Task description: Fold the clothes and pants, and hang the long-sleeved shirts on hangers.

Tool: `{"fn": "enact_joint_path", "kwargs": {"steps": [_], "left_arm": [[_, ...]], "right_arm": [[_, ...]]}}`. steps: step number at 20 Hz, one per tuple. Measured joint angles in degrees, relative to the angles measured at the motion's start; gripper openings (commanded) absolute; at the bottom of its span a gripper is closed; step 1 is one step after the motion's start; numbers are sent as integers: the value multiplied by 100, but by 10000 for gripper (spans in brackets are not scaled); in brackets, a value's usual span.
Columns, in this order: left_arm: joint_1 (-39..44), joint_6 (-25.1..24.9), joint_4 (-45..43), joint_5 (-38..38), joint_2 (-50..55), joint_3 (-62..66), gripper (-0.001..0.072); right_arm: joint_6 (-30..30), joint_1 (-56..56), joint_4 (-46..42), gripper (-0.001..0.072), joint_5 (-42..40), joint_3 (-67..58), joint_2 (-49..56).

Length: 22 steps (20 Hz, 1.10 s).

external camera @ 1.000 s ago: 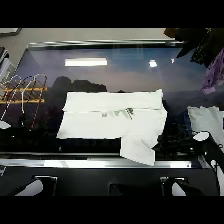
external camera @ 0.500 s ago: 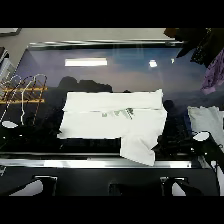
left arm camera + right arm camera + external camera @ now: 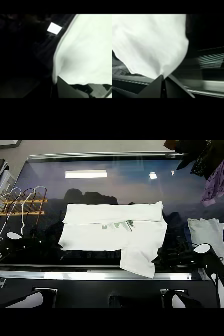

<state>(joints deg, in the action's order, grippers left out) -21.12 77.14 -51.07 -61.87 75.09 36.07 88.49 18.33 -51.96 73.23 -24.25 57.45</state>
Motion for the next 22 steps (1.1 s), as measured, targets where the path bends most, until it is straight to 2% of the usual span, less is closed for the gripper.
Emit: {"fn": "enact_joint_path", "kwargs": {"steps": [3, 11, 14, 18, 22], "left_arm": [[-190, 17, -57, -348, -275, 24, 13], [-647, 1025, -831, -1622, -2361, 37, 13], [-662, 1268, -925, -1762, -2835, 76, 13], [-492, 1392, -887, -1325, -2684, 262, 13], [-173, 1425, -857, -629, -1891, 608, 13]], "right_arm": [[9, 0, -46, 31, 227, 2, -433], [815, 0, -380, 30, 1709, -7, -2763], [1119, -2, -195, 30, 1792, -15, -3370], [960, -2, 236, 30, 885, -225, -2881], [212, -2, 850, 30, -111, -872, -1252]]}}
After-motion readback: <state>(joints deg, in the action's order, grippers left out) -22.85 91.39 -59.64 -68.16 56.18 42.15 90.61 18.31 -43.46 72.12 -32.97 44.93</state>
